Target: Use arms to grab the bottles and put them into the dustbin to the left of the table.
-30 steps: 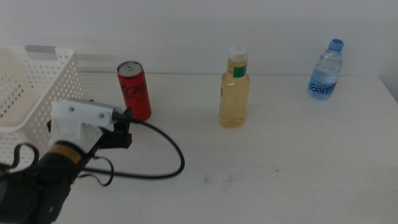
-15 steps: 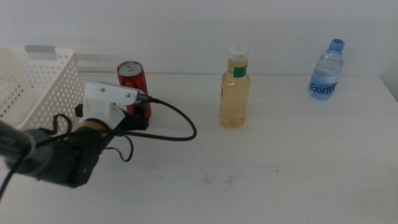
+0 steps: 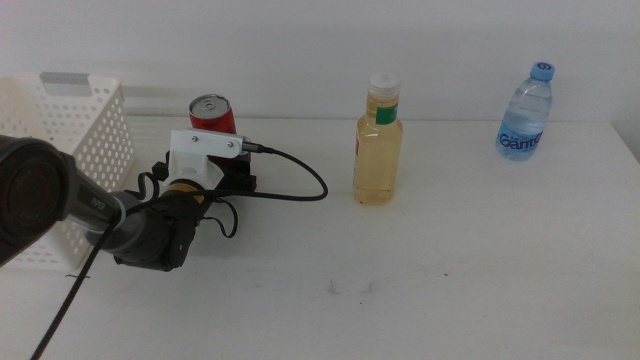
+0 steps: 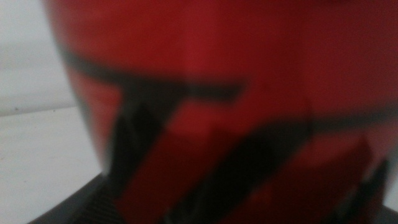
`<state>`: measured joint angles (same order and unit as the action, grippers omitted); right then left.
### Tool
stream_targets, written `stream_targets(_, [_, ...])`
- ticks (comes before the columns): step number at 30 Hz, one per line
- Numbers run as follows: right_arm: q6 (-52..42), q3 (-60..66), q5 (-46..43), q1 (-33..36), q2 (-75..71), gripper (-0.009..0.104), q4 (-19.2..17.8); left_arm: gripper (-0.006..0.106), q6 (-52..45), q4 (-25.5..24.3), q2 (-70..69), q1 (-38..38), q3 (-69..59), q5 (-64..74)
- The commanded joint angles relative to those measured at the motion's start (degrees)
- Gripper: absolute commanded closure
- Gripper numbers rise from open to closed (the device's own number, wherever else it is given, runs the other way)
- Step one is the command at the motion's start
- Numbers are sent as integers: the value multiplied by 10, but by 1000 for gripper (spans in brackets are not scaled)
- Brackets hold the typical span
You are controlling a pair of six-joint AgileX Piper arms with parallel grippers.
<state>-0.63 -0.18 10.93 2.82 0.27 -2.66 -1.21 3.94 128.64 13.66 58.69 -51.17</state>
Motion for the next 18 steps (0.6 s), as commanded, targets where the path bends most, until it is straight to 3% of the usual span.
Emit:
stream_targets(1, [-3,2,-7,-4,-3,5,-1,17,-18,6,-1,0,8,7])
stream_targets(3, [-3,2,-7,-4,-3,5,-1,32,-20,8,-16,0,-1,13])
stream_targets(6, [-3,2,-7,-4,-3,5,-1,64,-18,-3,-73,2,-38,54])
stream_targets(8, [-3,2,-7,-4,-3,5,-1,83,-20,-19,-135,2,-69,119])
stream_targets(11, [-3,2,-7,-4,-3,5,-1,102,-18,-23,-242,2,-91,289])
stream_targets(18, [-3,2,-7,-4,-3,5,-1,102,2,-19,-429,-13,-7,768])
